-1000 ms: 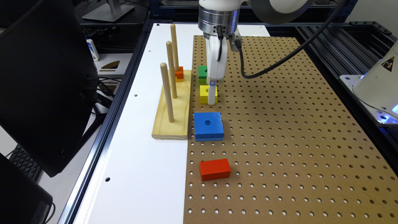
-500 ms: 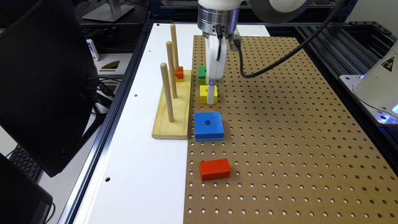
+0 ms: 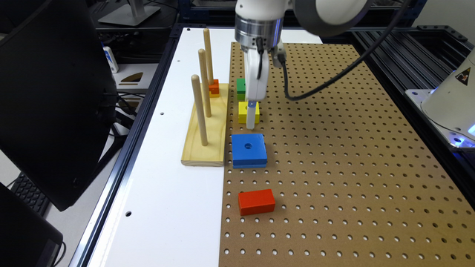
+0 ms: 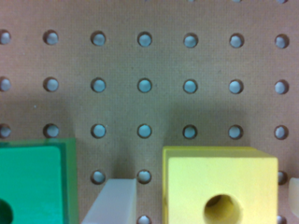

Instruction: Pick up yellow block.

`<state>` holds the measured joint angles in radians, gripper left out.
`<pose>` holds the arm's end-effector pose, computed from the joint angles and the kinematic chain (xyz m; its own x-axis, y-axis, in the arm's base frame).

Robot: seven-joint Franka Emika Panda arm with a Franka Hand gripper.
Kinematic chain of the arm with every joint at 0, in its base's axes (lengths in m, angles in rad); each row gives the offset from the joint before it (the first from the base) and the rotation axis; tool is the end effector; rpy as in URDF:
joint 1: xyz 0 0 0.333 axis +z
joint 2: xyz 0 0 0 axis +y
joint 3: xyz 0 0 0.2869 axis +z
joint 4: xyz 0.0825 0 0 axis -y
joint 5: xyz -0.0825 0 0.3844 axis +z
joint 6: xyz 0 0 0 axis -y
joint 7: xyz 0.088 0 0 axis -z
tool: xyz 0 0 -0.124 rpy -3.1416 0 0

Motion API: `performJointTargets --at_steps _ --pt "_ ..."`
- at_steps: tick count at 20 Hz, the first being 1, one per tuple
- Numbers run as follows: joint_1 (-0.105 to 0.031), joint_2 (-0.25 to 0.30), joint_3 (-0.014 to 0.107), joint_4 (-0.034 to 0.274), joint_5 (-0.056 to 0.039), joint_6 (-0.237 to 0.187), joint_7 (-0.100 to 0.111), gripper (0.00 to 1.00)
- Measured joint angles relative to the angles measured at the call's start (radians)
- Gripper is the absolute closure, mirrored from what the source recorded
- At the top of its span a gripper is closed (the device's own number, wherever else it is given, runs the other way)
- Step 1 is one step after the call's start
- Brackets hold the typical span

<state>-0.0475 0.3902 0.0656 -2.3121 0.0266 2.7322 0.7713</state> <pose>0.5153 0.0109 0.1333 0.7090 -0.7052 -0.0038 -0.7045 -0.7081 -0.0468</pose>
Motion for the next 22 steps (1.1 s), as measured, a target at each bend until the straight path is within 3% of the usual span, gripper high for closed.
performJointTargets --at_steps 4,5,15,22 --pt "0.000 0.004 0.000 0.005 0.0000 0.000 0.000 0.00" --pt "0.000 0.004 0.000 0.005 0.0003 0.000 0.000 1.00" --pt "-0.001 -0.001 0.000 0.004 0.0003 -0.003 0.000 1.00" --pt "-0.001 -0.044 0.000 0.003 0.0003 -0.042 0.000 1.00"
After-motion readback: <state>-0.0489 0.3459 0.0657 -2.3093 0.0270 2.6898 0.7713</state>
